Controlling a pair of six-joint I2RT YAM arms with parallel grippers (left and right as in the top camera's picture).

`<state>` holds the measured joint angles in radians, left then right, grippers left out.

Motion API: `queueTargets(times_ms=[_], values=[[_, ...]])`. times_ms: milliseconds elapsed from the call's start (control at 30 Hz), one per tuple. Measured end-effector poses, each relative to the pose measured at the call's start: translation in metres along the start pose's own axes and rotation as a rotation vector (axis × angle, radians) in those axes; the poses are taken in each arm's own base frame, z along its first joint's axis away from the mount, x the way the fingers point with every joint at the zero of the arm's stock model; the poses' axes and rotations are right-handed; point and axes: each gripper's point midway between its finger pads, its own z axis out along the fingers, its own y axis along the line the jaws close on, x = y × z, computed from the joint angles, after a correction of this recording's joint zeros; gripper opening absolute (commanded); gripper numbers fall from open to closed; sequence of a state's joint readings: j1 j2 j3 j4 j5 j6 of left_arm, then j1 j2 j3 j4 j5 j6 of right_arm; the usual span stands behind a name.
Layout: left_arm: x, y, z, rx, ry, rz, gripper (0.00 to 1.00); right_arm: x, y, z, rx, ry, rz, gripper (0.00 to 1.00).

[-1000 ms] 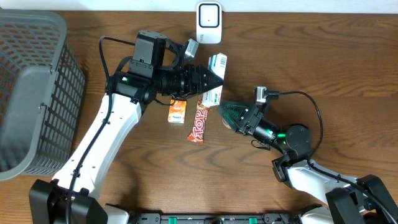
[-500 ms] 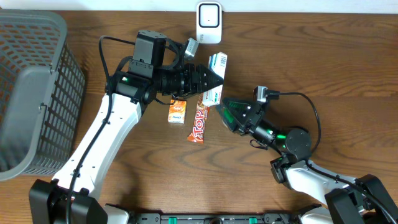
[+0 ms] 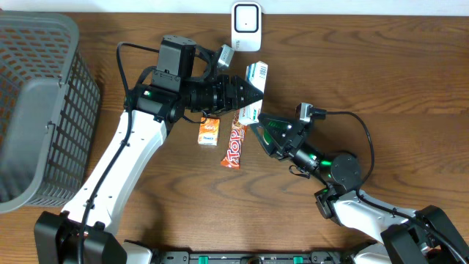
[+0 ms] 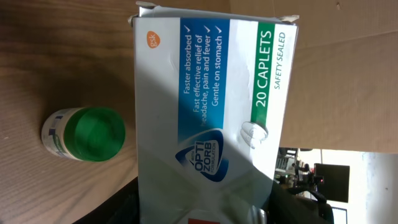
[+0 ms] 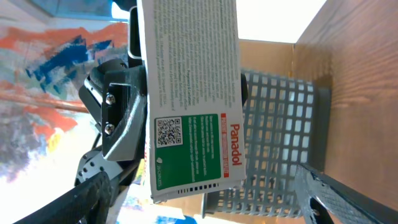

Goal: Scan the item barcode
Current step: 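Reach right gripper toward caplets box held by left gripper, then grasp caplets box with right gripper and release it from left gripper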

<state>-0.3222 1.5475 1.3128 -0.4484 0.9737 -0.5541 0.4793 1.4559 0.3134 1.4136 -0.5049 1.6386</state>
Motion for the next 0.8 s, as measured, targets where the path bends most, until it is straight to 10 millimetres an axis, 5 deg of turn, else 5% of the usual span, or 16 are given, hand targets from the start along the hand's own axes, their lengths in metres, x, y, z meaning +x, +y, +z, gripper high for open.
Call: queueTargets(times_ms=[233, 567, 800], values=[[-0.001, 0.002, 0.000, -0.009, -0.006, 0.001, 0.53, 0.000, -0.027, -0.006, 0.111, 0.051, -0.042, 0.99], [-0.001, 0.001, 0.000, -0.008, -0.005, 0.001, 0.54, -0.050, -0.025, -0.047, 0.135, 0.053, -0.127, 0.99], [-0.003, -0.001, 0.000, 0.001, -0.013, 0.015, 0.53, -0.031, -0.017, -0.046, 0.101, 0.153, -0.140, 0.99]])
